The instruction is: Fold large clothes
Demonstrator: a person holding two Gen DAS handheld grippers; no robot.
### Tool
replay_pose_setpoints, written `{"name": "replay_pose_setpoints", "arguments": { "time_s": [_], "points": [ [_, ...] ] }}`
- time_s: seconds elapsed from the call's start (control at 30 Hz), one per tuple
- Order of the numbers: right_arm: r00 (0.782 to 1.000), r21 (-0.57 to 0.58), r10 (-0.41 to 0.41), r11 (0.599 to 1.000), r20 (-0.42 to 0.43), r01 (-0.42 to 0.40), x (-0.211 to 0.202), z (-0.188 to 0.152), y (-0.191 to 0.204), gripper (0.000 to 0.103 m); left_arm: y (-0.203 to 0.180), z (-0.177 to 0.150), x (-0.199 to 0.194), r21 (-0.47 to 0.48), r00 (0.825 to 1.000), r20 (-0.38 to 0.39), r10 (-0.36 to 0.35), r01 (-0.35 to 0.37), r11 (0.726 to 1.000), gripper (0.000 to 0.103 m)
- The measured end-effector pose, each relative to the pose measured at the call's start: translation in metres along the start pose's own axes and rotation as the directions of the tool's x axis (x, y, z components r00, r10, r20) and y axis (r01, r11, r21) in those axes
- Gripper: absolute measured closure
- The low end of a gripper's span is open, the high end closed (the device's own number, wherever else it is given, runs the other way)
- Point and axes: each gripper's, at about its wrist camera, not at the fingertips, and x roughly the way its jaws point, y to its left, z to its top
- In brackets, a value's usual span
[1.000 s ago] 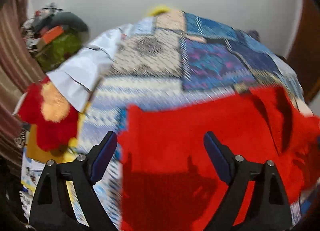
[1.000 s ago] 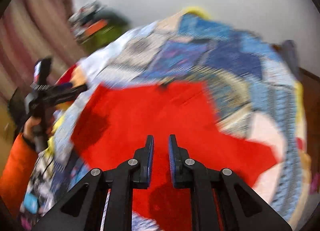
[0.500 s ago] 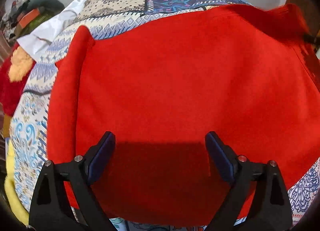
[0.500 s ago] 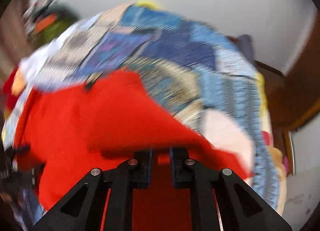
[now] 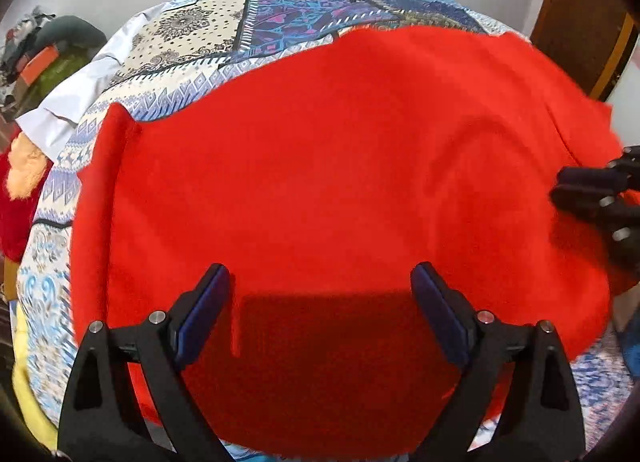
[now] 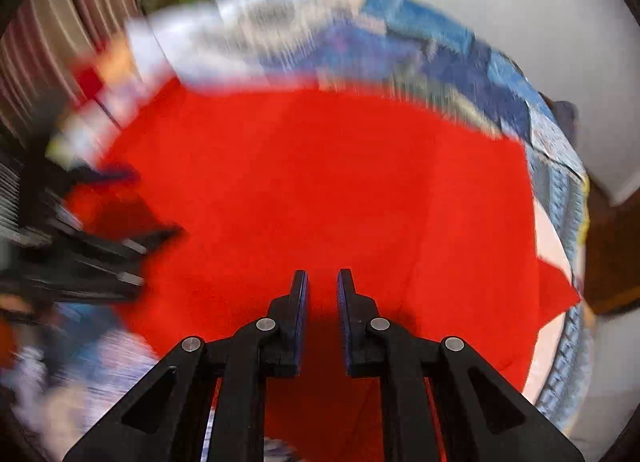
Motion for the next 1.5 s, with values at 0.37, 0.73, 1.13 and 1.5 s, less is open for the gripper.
{"name": "replay_pose_setpoints", "arguments": {
  "time_s": [0.37, 0.73, 1.13, 1.5],
  "points": [
    [0.911, 0.016, -0.394, 0.919, 0.122, 0.395, -0.018, -0.038, -0.030, 0.000, 0.007, -0.027, 0.004, -0.031, 1.000, -0.015, 0.014, -0.015, 0.999, 0.000],
    [0.982, 0.303, -0.168, 0.944, 0.091, 0.134, -0.072, -0.094, -0.117, 0.000, 0.056, -0.073, -0.053, -0.232, 0.997, 0.034, 0.067, -0.057, 0.971, 0.001],
    [0.966, 0.299, 0.055, 0.945, 0.252, -0.131, -0.095, -0.062, -0.090, 0.000, 0.115, -0.129, -0.034, -0.599, 0.964, 0.006, -0.265, 0.216, 0.771, 0.012],
    [0.993, 0.266, 0.112, 0.957, 0.035, -0.117, -0.007, -0.058, -0.065, 0.000, 0.145, -0.074, 0.014, -0.666, 0.945, 0.123, -0.302, 0.304, 0.681, 0.050]
  ]
}}
